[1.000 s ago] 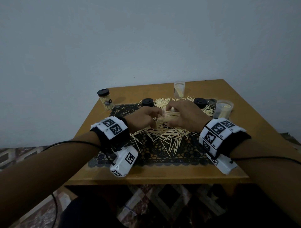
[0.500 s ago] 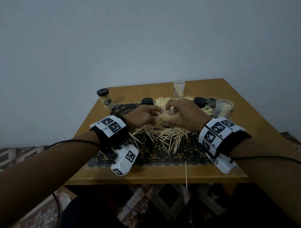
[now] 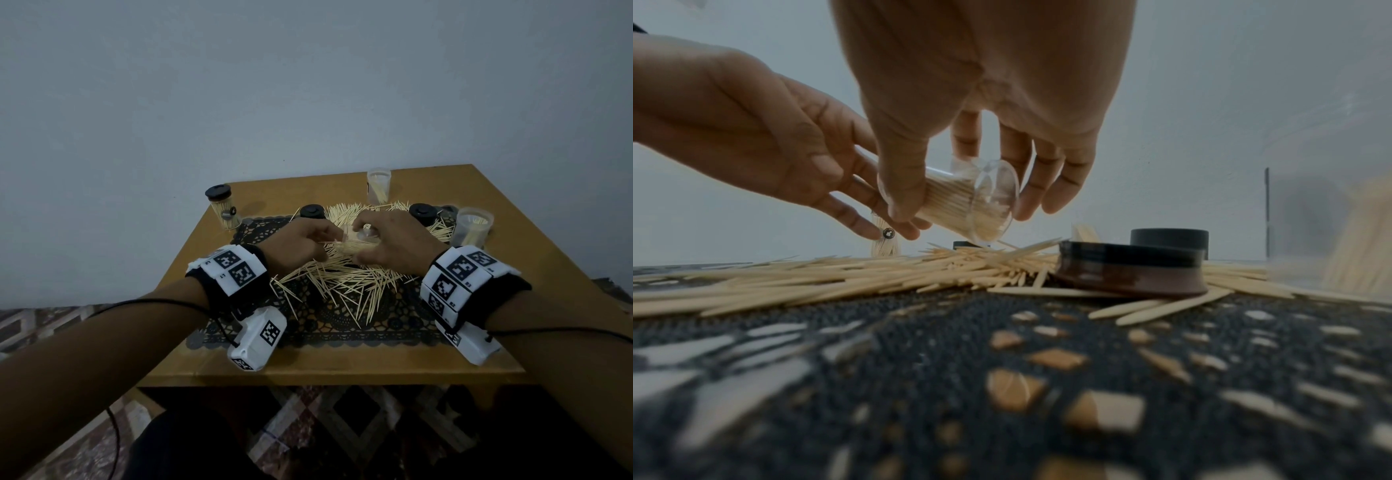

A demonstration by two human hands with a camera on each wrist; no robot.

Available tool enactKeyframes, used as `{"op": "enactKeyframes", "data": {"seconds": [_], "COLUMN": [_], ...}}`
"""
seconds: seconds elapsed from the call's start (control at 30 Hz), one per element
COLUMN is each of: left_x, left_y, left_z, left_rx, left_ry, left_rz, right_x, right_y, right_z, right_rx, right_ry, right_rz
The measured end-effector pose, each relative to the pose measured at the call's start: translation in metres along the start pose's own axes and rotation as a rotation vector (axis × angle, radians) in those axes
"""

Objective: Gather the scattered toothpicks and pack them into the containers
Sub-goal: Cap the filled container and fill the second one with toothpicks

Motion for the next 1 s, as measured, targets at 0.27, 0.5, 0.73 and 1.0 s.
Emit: {"op": "enactKeyframes", "data": {"seconds": [0.27, 0.5, 0.73, 1.0], "left_x": [-0.013, -0.016, -0.005, -0.031], "left_y": [0.013, 0.015, 0.005, 0.055], "left_z": [-0.021, -0.04, -0.013, -0.049], "left_rx": [0.764, 0.798, 0.666, 0.794], "left_ry": [0.095, 0.115, -0.075, 0.213], "left_rz": [-0.066, -0.136, 0.023, 0.026], "right_x": [0.003, 0.004, 0.003, 0.001], "right_y": [0.003, 0.003, 0.004, 0.006], "right_z": [0.017, 0.017, 0.016, 0.011], "right_rx": [-0.027, -0.023, -0.005, -0.005], "right_ry": [-0.103, -0.108, -0.1, -0.083], "right_rz": [0.064, 0.062, 0.063, 0.059]}}
Point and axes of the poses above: each hand's wrist, its own x-axis towards the middle knuckle, its own y-axis out of the back of the hand, z = x × y, the point moved 9 cm from there along x, towards the middle knuckle, and after that the axes turned 3 degrees about -z, right-handed, at the moved point
